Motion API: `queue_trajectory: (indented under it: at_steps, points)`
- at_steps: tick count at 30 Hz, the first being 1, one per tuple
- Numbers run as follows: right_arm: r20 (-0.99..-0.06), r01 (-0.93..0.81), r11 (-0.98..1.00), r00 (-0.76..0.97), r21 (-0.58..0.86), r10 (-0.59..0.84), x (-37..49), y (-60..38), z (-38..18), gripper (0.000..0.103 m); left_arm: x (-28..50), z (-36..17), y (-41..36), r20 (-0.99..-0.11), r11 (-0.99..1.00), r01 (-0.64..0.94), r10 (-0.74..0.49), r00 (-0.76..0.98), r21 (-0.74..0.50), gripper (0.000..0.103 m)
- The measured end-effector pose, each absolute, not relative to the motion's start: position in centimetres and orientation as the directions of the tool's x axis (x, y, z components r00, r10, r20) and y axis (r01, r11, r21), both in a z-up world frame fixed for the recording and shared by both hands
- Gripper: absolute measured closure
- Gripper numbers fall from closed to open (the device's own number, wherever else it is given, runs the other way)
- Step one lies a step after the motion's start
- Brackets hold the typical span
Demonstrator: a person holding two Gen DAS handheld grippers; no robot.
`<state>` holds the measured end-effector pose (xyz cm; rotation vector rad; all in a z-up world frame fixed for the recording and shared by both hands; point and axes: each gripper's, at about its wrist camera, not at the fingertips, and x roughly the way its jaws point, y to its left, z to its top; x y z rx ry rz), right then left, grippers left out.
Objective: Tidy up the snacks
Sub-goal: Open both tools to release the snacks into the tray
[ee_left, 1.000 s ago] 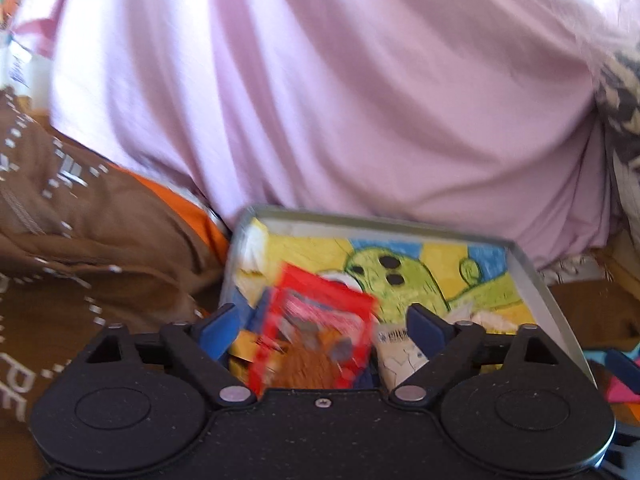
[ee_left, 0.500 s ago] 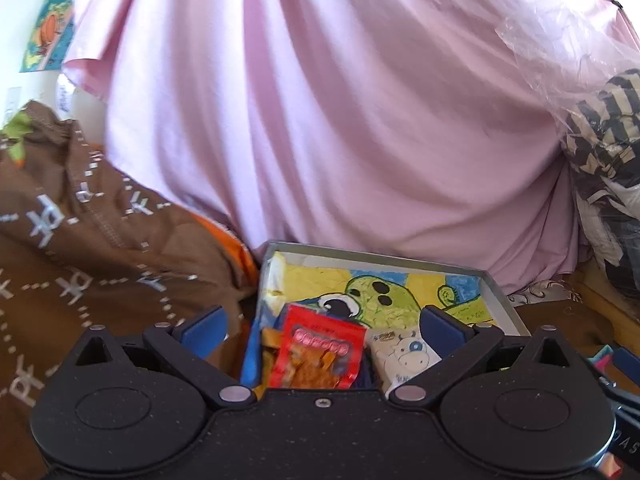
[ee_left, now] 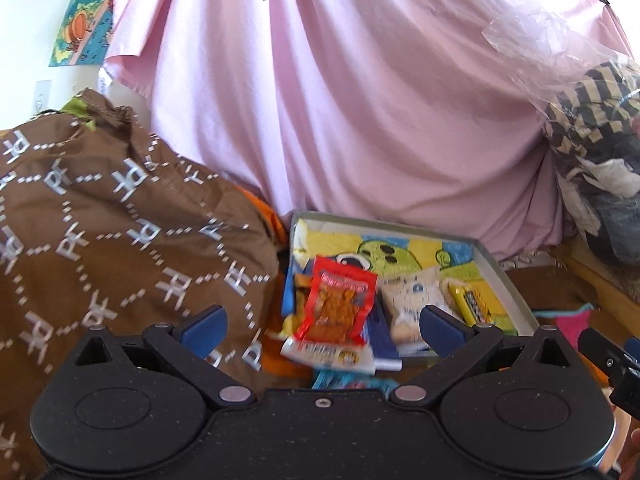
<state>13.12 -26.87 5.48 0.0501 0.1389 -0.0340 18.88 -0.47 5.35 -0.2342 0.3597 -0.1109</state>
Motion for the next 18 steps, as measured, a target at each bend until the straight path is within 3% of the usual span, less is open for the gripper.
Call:
queue_trajectory:
  at_steps: [18]
  points:
    - [-0.464,0.026,1.000,0.886,0.013,-0.017,4.9,-24.8,-1.3,0.000,10.4,-0.9,1.0,-0.549,0.986,0.053,-0.132,0.825,-0.157,0.001]
